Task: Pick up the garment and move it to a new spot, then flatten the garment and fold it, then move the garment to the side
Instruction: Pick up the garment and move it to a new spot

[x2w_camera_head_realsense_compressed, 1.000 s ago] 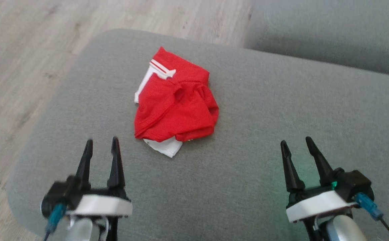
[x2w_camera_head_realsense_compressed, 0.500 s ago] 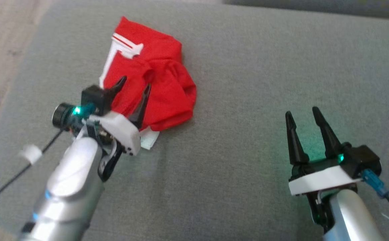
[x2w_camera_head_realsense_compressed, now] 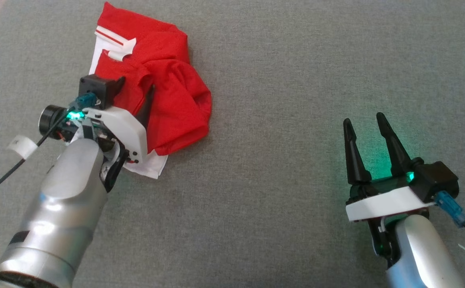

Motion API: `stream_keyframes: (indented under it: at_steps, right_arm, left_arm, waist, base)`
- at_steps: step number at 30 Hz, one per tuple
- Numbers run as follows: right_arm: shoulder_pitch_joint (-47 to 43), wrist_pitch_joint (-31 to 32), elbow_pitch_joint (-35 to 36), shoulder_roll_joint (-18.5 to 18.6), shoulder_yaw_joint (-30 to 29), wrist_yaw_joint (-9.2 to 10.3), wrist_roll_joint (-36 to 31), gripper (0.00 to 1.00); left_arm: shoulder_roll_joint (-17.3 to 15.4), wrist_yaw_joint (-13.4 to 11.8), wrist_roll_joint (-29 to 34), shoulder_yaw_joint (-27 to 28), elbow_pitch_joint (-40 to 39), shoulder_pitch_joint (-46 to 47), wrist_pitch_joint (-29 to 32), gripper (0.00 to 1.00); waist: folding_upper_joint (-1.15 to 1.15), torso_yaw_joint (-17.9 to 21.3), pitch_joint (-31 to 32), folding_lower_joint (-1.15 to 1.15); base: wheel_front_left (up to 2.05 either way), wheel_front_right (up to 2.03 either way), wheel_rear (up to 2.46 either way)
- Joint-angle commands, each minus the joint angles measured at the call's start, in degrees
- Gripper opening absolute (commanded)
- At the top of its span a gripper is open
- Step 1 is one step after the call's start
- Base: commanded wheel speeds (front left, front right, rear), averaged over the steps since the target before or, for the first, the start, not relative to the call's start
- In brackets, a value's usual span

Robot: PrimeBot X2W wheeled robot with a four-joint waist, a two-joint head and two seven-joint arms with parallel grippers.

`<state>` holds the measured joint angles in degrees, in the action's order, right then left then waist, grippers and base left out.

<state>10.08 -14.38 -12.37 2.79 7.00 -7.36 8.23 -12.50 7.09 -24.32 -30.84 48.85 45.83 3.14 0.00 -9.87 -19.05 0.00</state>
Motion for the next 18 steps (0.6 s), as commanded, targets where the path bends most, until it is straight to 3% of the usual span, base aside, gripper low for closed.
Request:
stream_keyframes:
  at_steps: [1, 2, 3, 4, 5, 6, 15, 18]
  right_arm:
    - [1.3, -0.6, 2.0, 0.1, 1.2, -0.13, -0.5, 1.0]
    - [1.4, -0.6, 2.0, 0.1, 1.1, -0.13, -0.5, 1.0]
    - [1.4, -0.6, 2.0, 0.1, 1.1, -0.13, -0.5, 1.0]
    - [1.4, -0.6, 2.0, 0.1, 1.1, -0.13, -0.5, 1.0]
    - [1.4, -0.6, 1.9, 0.1, 1.1, -0.13, -0.6, 1.0]
    - [1.4, -0.6, 1.9, 0.1, 1.1, -0.13, -0.6, 1.0]
    - [1.0, -0.6, 0.8, 0.1, 0.7, -0.13, -0.3, 1.0]
    - [0.3, -0.6, 0.3, 0.1, 1.1, -0.13, 0.3, 1.0]
  left_arm:
    - [-1.7, 0.1, -0.5, 1.4, 0.0, 3.0, -1.1, 1.0]
    - [-1.6, 0.1, -0.6, 1.2, 0.7, 3.3, -1.5, 1.0]
    - [-1.5, 0.2, -0.8, 1.1, 1.4, 3.6, -2.0, 0.83]
    - [-1.5, 0.2, -0.8, 1.1, 1.4, 3.6, -2.0, 0.83]
    - [-1.3, 0.2, -1.1, 1.0, 2.0, 3.8, -2.7, 0.35]
    - [-1.1, 0.2, -1.3, 0.9, 2.4, 4.0, -3.6, 0.0]
    - [-1.2, 0.4, -2.7, 0.9, 5.2, 5.4, -13.3, 0.0]
    - [-1.5, 0.4, -5.1, 1.1, 1.4, 5.0, -16.6, 0.0]
  waist:
    - [0.0, 0.1, -0.1, 0.0]
    - [0.0, 0.2, -0.2, 0.0]
    - [0.0, 0.2, -0.2, 0.0]
    - [0.0, 0.2, -0.2, 0.0]
    - [0.0, 0.3, -0.2, 0.0]
    - [0.0, 0.3, -0.2, 0.0]
    - [0.0, 0.8, 1.9, 0.0]
    - [0.0, 1.6, 4.6, 0.0]
  base:
    - [0.0, 0.0, 0.0]
    - [0.0, 0.0, 0.0]
    - [0.0, 0.0, 0.0]
    - [0.0, 0.0, 0.0]
    - [0.0, 0.0, 0.0]
    - [0.0, 0.0, 0.0]
    - [0.0, 0.0, 0.0]
    - [0.0, 0.0, 0.0]
